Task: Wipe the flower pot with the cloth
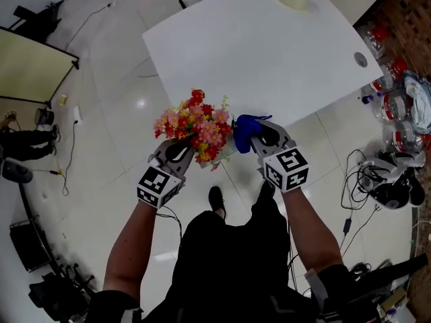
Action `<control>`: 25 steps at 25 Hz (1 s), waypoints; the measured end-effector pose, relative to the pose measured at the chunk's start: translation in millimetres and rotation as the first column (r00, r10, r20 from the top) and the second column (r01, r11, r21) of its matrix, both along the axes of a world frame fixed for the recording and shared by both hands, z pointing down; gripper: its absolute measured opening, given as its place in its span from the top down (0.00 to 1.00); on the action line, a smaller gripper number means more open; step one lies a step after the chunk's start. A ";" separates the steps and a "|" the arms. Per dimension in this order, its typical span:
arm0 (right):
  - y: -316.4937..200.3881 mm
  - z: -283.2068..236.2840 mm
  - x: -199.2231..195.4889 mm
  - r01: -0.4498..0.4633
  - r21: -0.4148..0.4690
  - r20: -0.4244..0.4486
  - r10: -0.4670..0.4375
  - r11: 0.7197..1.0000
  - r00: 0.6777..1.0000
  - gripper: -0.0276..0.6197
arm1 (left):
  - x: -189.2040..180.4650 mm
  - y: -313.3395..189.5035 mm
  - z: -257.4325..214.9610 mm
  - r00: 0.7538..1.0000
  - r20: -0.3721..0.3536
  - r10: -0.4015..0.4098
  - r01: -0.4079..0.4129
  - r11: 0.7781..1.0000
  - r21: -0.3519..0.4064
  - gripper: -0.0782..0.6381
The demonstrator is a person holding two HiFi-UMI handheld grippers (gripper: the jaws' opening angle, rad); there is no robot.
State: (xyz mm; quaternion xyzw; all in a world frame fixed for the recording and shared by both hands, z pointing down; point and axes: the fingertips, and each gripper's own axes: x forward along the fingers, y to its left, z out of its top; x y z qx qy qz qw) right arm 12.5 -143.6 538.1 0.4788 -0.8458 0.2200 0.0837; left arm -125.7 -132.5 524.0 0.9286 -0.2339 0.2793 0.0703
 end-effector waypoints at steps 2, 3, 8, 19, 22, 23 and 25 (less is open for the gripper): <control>-0.2 -5.7 14.0 0.017 -0.003 0.011 -0.017 1.000 1.000 0.89 | -1.4 -2.0 -0.5 1.000 0.004 -0.027 0.027 1.000 0.005 0.89; -0.2 -9.2 21.0 0.029 -0.004 0.018 -0.029 1.000 0.999 0.89 | -1.4 -2.8 -0.8 0.999 0.004 -0.044 0.044 0.999 0.008 0.89; -17.9 -30.8 44.4 0.093 0.004 0.024 -0.093 0.996 0.995 0.89 | -0.6 -3.1 -1.6 0.993 -0.001 -0.114 0.114 0.993 0.026 0.89; -81.3 -8.7 -47.4 0.337 -0.040 0.013 -0.336 0.941 0.942 0.89 | -0.8 -8.9 -5.4 0.993 -0.052 -0.101 0.104 0.993 0.061 0.89; -74.6 1.3 -63.3 0.411 -0.056 0.029 -0.410 0.910 0.912 0.89 | 0.6 -9.2 -4.5 0.990 -0.057 -0.126 0.130 0.989 0.065 0.89; -69.3 2.0 -65.6 0.434 -0.059 0.036 -0.433 0.899 0.901 0.89 | 0.5 -8.8 -3.8 0.989 -0.054 -0.139 0.142 0.988 0.064 0.89; -57.3 -1.3 -65.6 0.477 -0.058 0.050 -0.475 0.877 0.879 0.89 | -1.0 -8.5 -3.6 0.986 -0.042 -0.164 0.166 0.984 0.058 0.89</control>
